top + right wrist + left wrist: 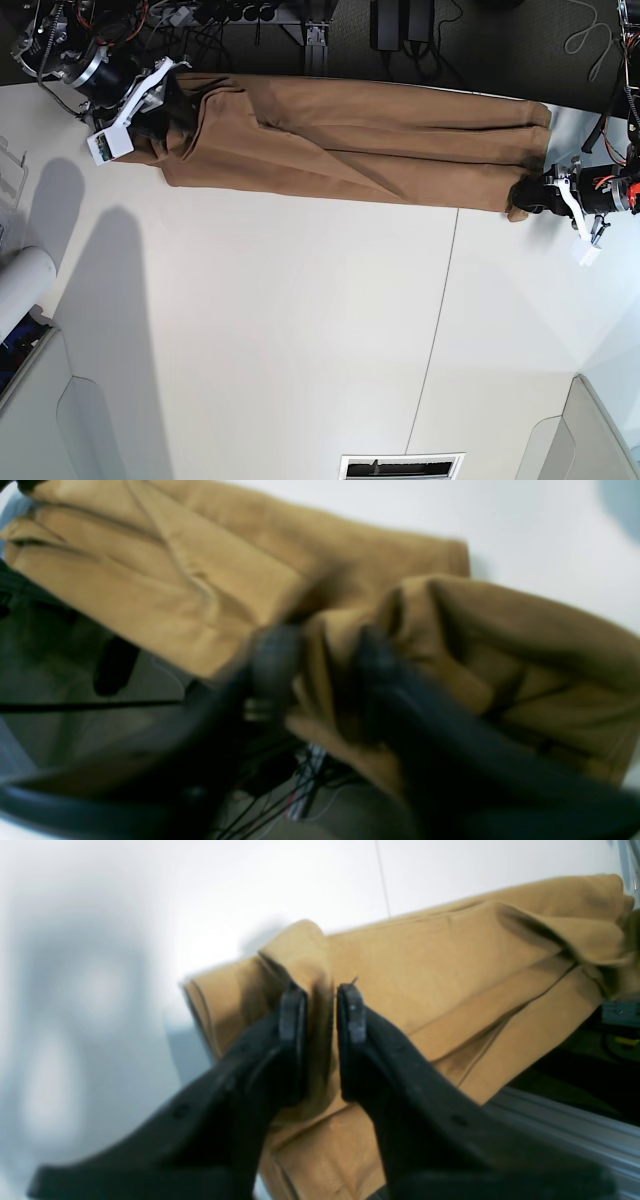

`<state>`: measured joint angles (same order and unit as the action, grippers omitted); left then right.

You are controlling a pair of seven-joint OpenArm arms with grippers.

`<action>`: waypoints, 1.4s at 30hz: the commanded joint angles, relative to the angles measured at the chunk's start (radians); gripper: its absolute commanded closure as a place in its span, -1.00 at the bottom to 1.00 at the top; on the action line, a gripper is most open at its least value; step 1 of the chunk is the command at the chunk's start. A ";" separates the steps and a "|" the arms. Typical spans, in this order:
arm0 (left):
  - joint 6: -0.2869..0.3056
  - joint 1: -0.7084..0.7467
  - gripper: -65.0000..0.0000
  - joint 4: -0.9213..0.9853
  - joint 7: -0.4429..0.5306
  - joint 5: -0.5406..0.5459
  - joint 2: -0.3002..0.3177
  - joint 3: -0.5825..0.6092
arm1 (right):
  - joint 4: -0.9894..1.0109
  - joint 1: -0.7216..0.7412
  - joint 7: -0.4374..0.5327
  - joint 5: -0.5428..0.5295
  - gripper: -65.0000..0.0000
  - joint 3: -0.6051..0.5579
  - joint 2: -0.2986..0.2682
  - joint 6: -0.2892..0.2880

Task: Layout the t-shirt on the table in an organized manner, then fold the t-shirt properly
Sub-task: 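Grasp the strip's end with the right gripper and fold it inward, then release the strip's other end with the left gripper and regrasp it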

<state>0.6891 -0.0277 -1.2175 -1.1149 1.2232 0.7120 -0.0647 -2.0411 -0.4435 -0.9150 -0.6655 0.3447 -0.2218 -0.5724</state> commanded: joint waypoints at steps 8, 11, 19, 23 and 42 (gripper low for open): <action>0.009 -0.013 0.22 -0.014 0.007 0.023 0.025 -0.008 | -0.050 0.000 0.025 -0.046 -0.21 0.011 0.014 0.004; 0.009 -0.013 0.20 -0.014 0.007 0.023 0.025 -0.008 | -0.100 0.000 0.031 -0.056 -0.18 0.015 0.063 0.004; 0.009 -0.014 0.20 -0.014 0.016 0.046 0.025 -0.008 | -0.063 0.000 0.101 0.089 1.00 0.015 0.130 0.003; 0.009 -0.014 0.20 -0.014 0.018 0.045 0.025 -0.008 | 0.049 0.000 0.110 0.126 1.00 0.015 0.126 0.003; 0.009 0.001 0.20 -0.008 0.228 -0.288 -0.087 -0.008 | 0.477 0.283 0.186 0.160 1.00 0.015 0.103 0.003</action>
<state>0.7090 -0.0151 -1.2179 -0.8768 0.9565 0.6094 -0.0704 -1.5558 -0.1654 -0.7200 -0.5308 0.3561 -0.1135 -0.5842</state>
